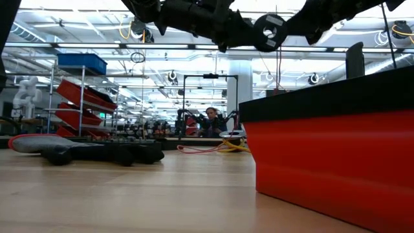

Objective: Coil cords
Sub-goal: Coil the red wire onto the spool

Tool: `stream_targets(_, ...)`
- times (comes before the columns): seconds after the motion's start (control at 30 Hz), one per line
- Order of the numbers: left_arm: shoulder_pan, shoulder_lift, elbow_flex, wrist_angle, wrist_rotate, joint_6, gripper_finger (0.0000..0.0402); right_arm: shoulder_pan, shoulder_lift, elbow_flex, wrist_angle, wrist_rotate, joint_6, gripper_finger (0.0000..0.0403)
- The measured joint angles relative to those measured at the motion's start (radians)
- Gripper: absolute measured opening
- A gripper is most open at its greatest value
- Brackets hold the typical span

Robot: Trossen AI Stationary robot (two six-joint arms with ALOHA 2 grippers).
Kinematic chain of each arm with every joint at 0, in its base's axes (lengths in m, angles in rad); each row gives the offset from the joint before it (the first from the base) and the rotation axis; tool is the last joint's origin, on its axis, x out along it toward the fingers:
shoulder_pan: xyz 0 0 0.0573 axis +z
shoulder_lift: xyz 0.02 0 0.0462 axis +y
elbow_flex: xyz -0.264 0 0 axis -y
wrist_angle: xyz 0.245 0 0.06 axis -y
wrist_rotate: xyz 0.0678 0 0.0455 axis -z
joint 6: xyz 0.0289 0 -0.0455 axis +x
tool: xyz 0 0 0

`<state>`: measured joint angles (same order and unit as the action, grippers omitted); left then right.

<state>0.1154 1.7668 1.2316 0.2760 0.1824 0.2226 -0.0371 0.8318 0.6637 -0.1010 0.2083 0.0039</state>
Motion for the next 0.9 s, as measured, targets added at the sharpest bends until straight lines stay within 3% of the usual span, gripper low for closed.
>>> stream_targets(0.4,-0.001,0.000,0.000,0.013,0.024,-0.004,0.0001,0.001,-0.013,0.000,0.015,-0.059,-0.003,0.0032)
stream_targets(0.9,-0.018,0.000,-0.003,-0.001,0.045,-0.007,0.0000,-0.001,0.107,0.001,0.153,-0.086,-0.035,0.0032)
